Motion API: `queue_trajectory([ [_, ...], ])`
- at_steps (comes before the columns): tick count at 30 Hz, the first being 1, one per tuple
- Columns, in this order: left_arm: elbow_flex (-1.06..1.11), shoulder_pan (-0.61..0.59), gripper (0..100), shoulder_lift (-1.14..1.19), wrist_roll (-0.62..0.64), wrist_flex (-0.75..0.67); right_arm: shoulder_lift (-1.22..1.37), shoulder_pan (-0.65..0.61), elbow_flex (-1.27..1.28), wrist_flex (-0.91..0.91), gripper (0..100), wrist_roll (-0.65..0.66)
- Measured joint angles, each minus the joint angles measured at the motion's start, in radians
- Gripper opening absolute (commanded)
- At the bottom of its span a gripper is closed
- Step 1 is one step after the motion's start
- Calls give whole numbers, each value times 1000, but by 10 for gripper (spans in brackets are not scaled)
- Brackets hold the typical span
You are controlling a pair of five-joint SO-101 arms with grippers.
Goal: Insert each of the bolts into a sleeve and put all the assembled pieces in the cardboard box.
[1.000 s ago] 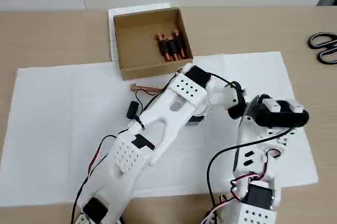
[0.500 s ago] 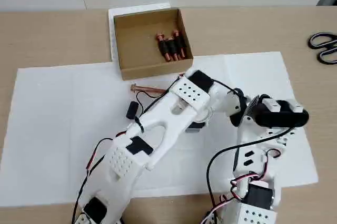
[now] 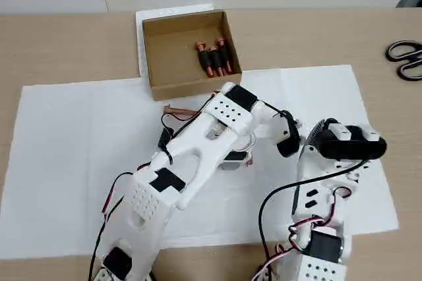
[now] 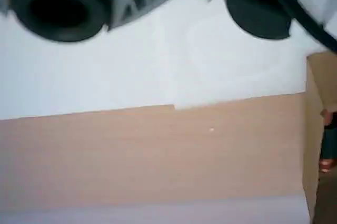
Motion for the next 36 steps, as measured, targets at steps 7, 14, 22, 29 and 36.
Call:
queue_trajectory([
  [7, -3, 2, 62, 15, 0, -18, 0, 0, 0, 0, 4, 0],
  [14, -55, 21, 62, 40, -5, -17, 0, -28, -2, 0, 4, 0],
  [22, -84, 25, 58, 44, -6, -17, 0, -34, -2, 0, 4, 0],
  [29, -97, 34, 9, 48, 6, 2, 0, -34, -2, 0, 4, 0],
  [36, -98, 44, 9, 48, 28, 2, 0, -55, -2, 0, 4, 0],
])
